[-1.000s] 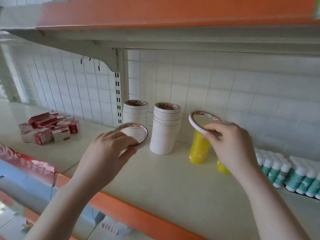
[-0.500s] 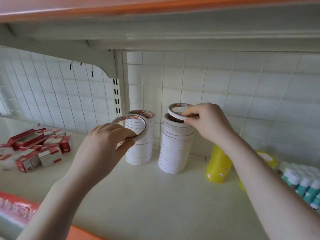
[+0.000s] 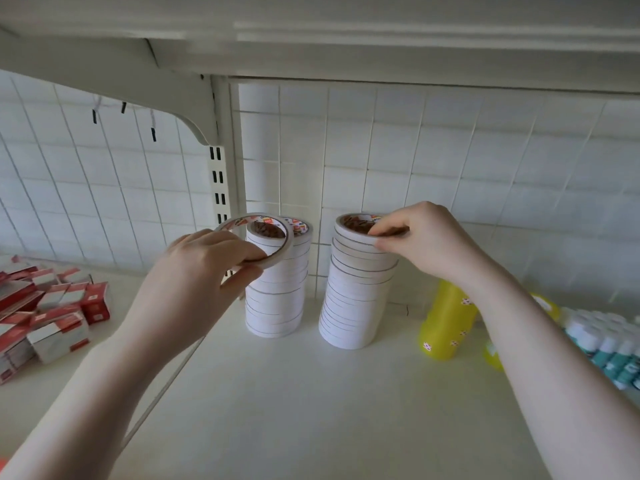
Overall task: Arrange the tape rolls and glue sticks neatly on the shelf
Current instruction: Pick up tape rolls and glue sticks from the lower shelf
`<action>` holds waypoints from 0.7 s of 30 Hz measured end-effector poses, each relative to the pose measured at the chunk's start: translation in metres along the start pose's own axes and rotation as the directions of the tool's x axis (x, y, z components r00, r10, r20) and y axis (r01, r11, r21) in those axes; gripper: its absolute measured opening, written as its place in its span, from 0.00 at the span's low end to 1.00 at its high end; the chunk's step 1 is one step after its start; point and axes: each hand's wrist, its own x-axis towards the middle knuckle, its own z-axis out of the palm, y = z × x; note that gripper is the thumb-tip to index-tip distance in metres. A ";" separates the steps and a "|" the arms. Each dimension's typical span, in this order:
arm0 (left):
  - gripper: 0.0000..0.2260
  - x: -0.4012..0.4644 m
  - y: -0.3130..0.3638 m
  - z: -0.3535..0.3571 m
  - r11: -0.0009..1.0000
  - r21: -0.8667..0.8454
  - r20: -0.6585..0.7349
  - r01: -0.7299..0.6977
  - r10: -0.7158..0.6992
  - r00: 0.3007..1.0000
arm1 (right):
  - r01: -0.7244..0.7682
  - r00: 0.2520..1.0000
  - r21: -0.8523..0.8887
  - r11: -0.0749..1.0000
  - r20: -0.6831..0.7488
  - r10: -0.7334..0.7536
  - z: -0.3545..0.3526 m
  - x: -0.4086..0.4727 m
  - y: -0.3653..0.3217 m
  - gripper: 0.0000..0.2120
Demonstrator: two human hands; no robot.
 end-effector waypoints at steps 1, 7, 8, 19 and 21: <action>0.07 0.001 -0.002 0.000 1.000 -0.006 -0.002 -0.003 0.003 1.000 | 0.000 1.000 0.000 1.000 0.008 0.000 0.000 0.000 0.000 0.07; 0.07 0.007 -0.012 0.003 0.999 -0.045 0.007 -0.022 0.022 1.000 | 0.001 0.999 0.027 1.000 0.051 -0.003 -0.003 0.001 -0.002 0.08; 0.07 0.008 -0.012 0.003 0.998 -0.053 0.008 -0.029 0.030 1.000 | 0.004 0.998 0.035 0.999 0.069 -0.007 -0.005 0.002 -0.002 0.09; 0.09 0.023 -0.014 0.005 0.995 -0.096 0.004 -0.033 0.033 0.999 | 0.040 0.989 0.079 0.996 0.136 -0.050 -0.010 0.006 0.004 0.13; 0.09 0.026 -0.014 0.005 0.995 -0.099 0.014 -0.032 0.034 0.999 | 0.057 0.995 0.040 0.998 0.077 -0.060 -0.006 0.002 0.005 0.10</action>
